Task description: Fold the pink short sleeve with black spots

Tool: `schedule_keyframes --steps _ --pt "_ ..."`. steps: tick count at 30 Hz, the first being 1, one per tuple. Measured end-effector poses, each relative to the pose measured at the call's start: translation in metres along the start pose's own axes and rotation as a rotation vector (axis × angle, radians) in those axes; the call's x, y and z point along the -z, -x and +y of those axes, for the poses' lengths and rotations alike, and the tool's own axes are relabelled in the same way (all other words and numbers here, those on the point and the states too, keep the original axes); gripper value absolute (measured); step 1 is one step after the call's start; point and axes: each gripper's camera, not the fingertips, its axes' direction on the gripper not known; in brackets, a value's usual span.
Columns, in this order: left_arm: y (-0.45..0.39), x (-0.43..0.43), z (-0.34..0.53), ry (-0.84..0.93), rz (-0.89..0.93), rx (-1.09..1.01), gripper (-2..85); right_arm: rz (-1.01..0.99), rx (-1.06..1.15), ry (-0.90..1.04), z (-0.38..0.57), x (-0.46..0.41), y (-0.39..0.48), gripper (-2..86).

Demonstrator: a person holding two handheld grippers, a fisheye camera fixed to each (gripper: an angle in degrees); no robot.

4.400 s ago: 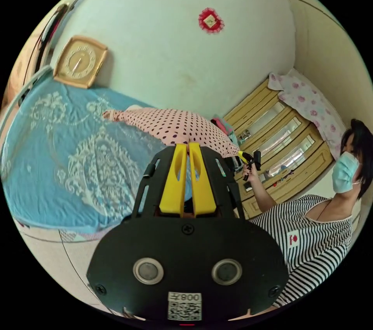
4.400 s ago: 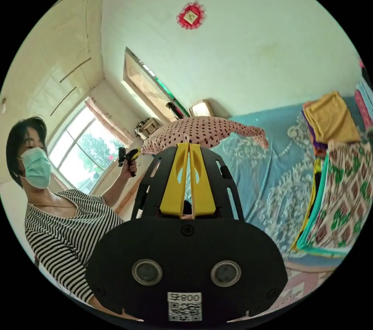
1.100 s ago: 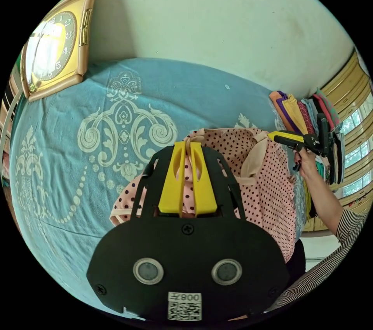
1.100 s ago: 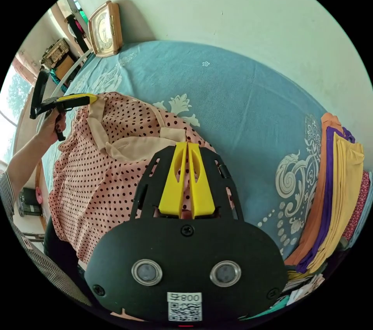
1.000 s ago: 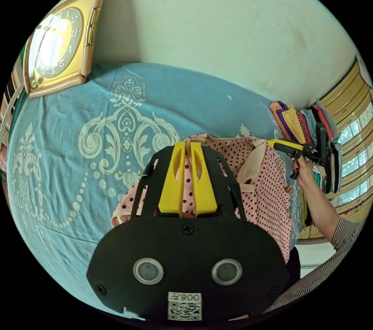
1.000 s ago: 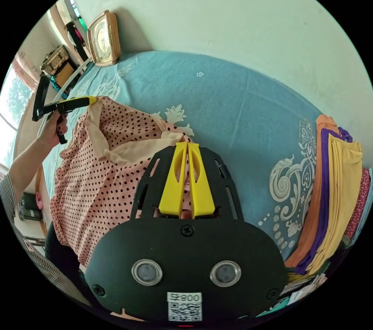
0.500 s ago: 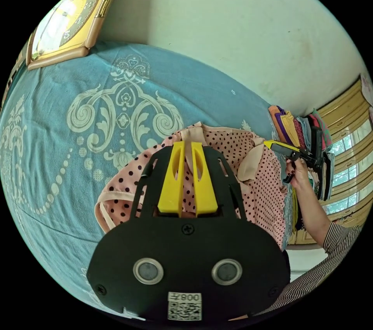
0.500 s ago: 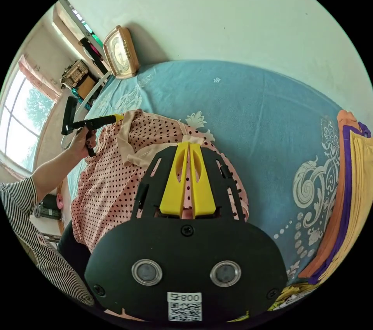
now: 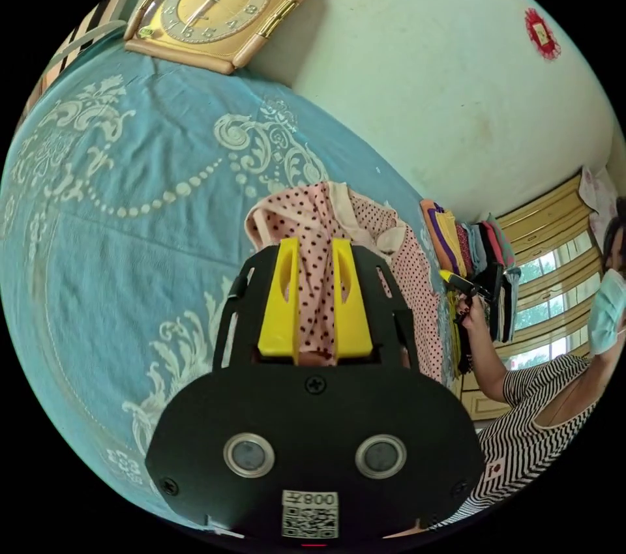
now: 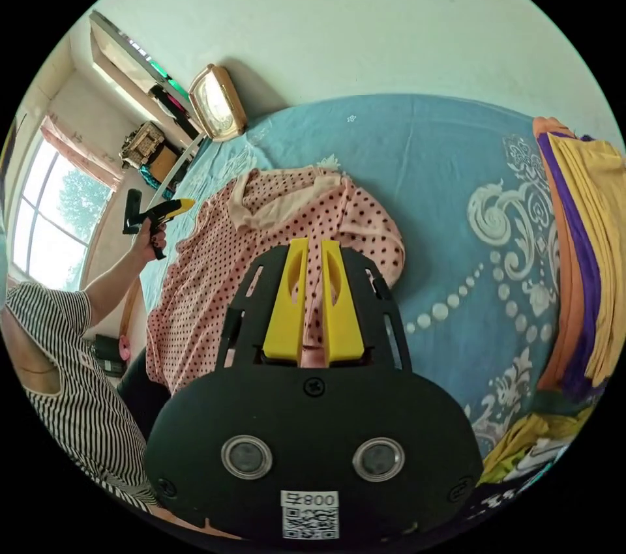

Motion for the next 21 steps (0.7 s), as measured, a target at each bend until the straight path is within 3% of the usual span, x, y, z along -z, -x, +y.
schedule_keyframes --steps 5,8,11,17,21 --pt "0.009 -0.012 0.041 0.136 -0.158 0.0 5.4 0.042 -0.025 0.083 0.063 0.015 0.017 5.6" --pt "0.01 -0.011 0.046 0.124 -0.199 -0.01 3.3 0.126 -0.051 0.156 0.073 0.001 0.021 3.4" --pt "0.013 -0.004 0.051 0.093 -0.223 0.018 3.0 0.07 -0.096 0.14 0.08 0.007 0.017 1.7" --pt "-0.013 0.011 0.061 -0.065 -0.123 -0.037 4.5 -0.001 -0.178 -0.028 0.103 0.057 0.037 2.0" --pt "-0.075 -0.039 0.039 0.001 0.023 -0.238 6.6 -0.024 0.002 -0.055 0.06 0.054 0.097 4.6"
